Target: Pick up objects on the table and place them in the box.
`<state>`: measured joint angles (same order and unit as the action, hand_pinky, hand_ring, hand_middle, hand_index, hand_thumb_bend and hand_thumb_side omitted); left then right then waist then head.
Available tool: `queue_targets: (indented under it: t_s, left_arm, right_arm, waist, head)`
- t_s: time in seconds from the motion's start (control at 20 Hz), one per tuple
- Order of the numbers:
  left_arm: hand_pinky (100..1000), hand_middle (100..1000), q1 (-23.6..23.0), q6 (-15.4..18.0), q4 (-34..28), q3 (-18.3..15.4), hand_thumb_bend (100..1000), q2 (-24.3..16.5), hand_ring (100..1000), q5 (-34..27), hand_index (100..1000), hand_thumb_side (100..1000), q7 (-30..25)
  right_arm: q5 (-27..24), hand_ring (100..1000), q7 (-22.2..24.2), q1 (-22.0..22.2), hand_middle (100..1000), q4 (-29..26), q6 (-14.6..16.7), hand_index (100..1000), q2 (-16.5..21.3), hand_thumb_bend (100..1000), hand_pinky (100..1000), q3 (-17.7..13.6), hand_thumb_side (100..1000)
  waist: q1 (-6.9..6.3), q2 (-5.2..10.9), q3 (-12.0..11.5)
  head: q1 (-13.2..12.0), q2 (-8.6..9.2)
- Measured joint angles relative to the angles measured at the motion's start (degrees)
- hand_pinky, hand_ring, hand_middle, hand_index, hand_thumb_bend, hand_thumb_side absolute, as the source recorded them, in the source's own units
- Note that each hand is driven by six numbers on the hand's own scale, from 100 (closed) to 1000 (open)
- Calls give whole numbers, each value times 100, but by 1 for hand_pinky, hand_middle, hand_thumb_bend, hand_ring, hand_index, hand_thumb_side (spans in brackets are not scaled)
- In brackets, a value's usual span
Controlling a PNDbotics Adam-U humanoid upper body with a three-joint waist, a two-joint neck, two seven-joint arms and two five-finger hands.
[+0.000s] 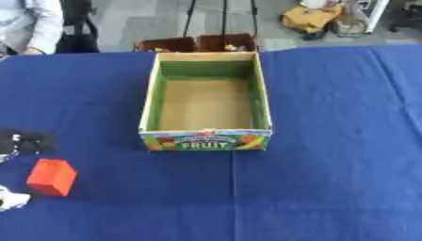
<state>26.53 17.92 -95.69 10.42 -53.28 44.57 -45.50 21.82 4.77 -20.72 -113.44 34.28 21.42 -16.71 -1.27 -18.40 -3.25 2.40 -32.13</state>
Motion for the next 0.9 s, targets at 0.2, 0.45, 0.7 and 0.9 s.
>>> queue_targets:
  t_s: [0.2,0.45,0.7,0.9]
  left_arm:
    - [750,929,79,18,199,45,360,75,912,7,1000,891,18]
    - [739,913,161,32,413,78,335,153,903,-82,1000,908,32]
    - [727,875,230,83,597,135,308,221,884,-178,1000,919,83]
    - [719,859,266,136,744,169,302,252,875,-197,1000,914,136]
  right_arm:
    - [-1,733,-7,1,442,0,6,694,-4,314,647,0,1000]
    - [-2,730,-8,2,440,0,7,692,-16,317,646,-2,1000]
    - [12,729,-14,4,438,0,6,691,-39,319,647,-7,1000]
    - [28,728,-29,4,437,0,2,690,-49,319,647,-9,1000]
  waist:
    - [0,0,14]
    - [0,-1,35]
    - [0,-1,52]
    - [0,-2,77]
  head:
    - [-24,10]
    - [-45,23]
    - [-62,25]
    - [-80,40]
